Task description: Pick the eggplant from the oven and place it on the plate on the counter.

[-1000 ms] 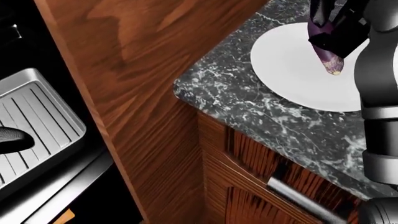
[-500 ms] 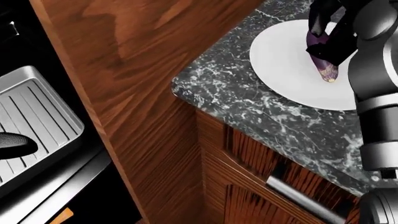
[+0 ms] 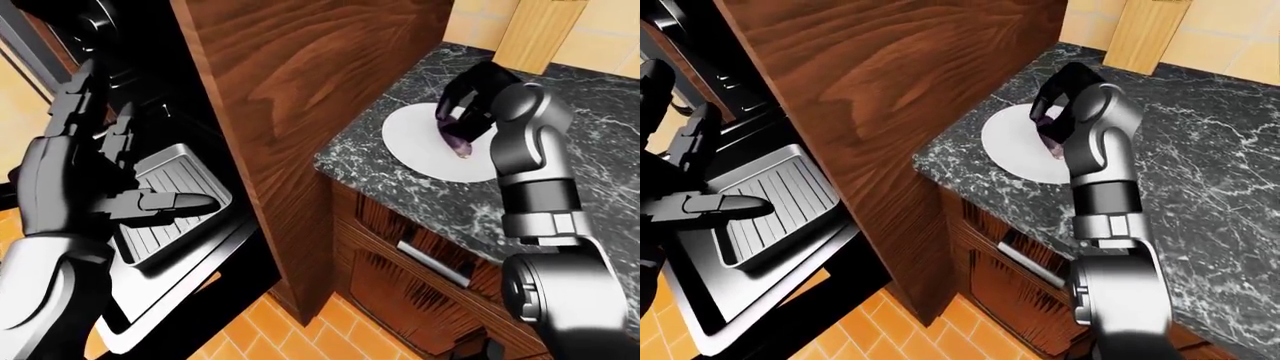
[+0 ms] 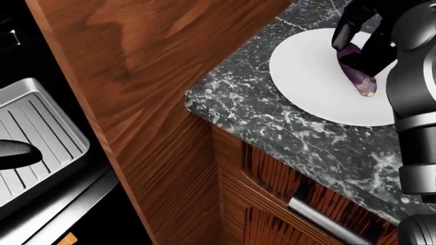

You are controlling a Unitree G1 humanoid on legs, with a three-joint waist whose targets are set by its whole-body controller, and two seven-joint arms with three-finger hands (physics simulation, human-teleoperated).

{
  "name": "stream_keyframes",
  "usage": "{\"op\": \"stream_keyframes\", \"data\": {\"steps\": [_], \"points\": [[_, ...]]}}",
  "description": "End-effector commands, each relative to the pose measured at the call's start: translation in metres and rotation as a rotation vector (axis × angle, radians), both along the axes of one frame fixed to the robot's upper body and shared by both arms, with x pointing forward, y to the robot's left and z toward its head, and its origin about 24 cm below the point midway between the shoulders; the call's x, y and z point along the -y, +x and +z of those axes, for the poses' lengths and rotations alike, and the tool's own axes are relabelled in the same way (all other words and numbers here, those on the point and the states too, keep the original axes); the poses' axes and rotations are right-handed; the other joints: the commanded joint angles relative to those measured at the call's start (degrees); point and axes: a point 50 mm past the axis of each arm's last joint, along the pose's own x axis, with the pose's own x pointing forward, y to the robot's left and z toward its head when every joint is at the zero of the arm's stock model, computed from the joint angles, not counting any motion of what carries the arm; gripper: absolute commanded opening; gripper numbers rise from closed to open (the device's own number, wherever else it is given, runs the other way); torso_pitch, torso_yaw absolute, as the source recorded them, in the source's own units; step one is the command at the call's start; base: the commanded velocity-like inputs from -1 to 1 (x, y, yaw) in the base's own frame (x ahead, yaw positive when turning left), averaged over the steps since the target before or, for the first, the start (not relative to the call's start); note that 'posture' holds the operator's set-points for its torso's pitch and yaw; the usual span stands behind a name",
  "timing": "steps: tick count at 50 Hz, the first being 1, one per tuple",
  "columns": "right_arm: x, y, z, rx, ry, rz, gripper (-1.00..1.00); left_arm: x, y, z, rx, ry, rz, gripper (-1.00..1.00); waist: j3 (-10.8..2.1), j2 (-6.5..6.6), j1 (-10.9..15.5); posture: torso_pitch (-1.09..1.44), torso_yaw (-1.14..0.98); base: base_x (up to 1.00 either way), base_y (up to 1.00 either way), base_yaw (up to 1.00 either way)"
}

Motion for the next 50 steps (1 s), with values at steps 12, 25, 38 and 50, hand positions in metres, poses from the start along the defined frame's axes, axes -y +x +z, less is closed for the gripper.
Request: {"op": "stream_keyframes", "data": {"steps": [12, 25, 38, 50], "points": [[-0.001, -0.005, 0.019, 0.088, -0.035, 0.019, -0.17, 0.001, -0.008, 0.012, 0.074, 0.02, 0.002, 1.0, -1.61, -0.09, 0.0, 0.1, 0.0, 0.0, 0.0, 0.0], [-0.002, -0.013, 0.034, 0.103, -0.052, 0.037, 0.16, 0.002, -0.008, 0.013, 0.076, 0.021, 0.001, 1.0, -1.65, 0.0, 0.0, 0.1, 0.0, 0.0, 0.0, 0.0], [0.007, -0.046, 0.063, 0.159, -0.058, 0.058, 0.1, -0.001, -0.008, 0.013, 0.078, 0.02, 0.008, 1.0, -1.52, -0.31, 0.2, 0.1, 0.0, 0.0, 0.0, 0.0], [0.019, -0.121, 0.094, 0.218, -0.05, 0.136, 0.15, -0.011, -0.013, 0.018, 0.086, 0.012, 0.035, 1.0, -1.04, -0.59, 0.2, 0.1, 0.0, 0.0, 0.0, 0.0]]}}
